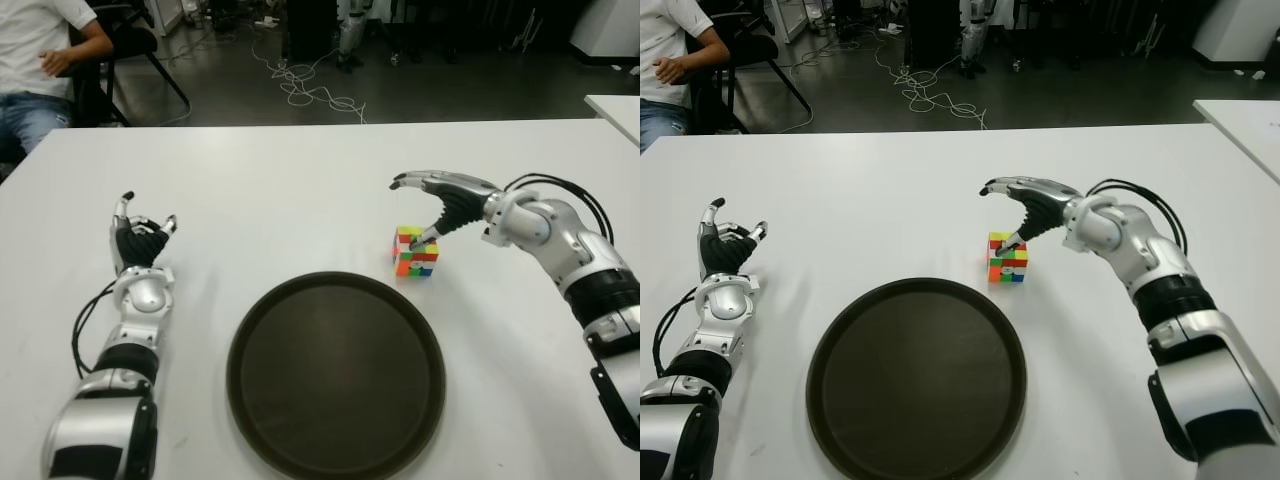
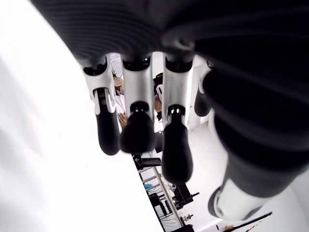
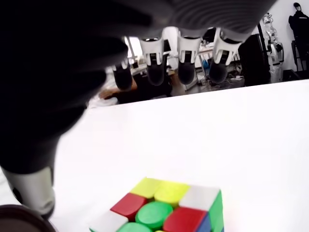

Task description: Pick up the Rubik's Cube and put it in the plate

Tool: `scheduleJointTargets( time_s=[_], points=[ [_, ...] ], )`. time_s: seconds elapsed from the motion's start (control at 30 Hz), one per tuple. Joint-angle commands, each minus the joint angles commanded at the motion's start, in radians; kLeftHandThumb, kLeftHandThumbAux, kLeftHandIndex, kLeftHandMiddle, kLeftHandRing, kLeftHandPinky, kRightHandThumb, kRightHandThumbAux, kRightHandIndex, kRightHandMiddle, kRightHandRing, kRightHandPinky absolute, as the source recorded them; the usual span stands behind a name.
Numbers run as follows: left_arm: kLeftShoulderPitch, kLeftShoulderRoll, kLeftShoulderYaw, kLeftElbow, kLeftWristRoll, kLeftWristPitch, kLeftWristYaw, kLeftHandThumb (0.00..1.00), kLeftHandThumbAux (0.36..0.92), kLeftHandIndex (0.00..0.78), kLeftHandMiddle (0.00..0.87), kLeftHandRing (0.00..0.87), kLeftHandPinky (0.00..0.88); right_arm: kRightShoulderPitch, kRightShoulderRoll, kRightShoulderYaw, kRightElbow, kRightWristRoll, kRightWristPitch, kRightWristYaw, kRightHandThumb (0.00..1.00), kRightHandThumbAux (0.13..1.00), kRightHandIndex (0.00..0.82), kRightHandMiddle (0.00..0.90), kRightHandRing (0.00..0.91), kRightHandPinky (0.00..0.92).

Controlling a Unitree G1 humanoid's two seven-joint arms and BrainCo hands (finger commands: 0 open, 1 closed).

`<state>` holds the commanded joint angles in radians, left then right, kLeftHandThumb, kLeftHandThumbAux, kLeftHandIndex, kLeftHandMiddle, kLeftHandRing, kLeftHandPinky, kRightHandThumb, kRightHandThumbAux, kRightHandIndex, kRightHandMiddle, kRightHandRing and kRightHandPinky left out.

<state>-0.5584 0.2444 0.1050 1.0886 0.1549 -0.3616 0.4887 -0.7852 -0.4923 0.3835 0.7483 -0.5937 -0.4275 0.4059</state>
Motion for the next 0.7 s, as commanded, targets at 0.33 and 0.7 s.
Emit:
scheduleJointTargets(
  time_s=[0.33,0.7],
  points=[
    [0.000,-0.001,0.002,0.002,-0.001,-0.007,-0.001,0.033,0.785,0.127,0.511,0.607,0.668,0.006,0.001,0.013,-0.026,0.010,0.028,0.025,0.000,0.679,0.035,0.038,0.041,0.013],
    [-0.001,-0.002,0.005,0.004,-0.006,-0.005,-0.008,0.006,0.775,0.110,0.728,0.793,0.799,0.008,-0.006,0.019,-0.041,0.008,0.058,0.048,0.000,0.704,0.046,0.060,0.059,0.025]
  ],
)
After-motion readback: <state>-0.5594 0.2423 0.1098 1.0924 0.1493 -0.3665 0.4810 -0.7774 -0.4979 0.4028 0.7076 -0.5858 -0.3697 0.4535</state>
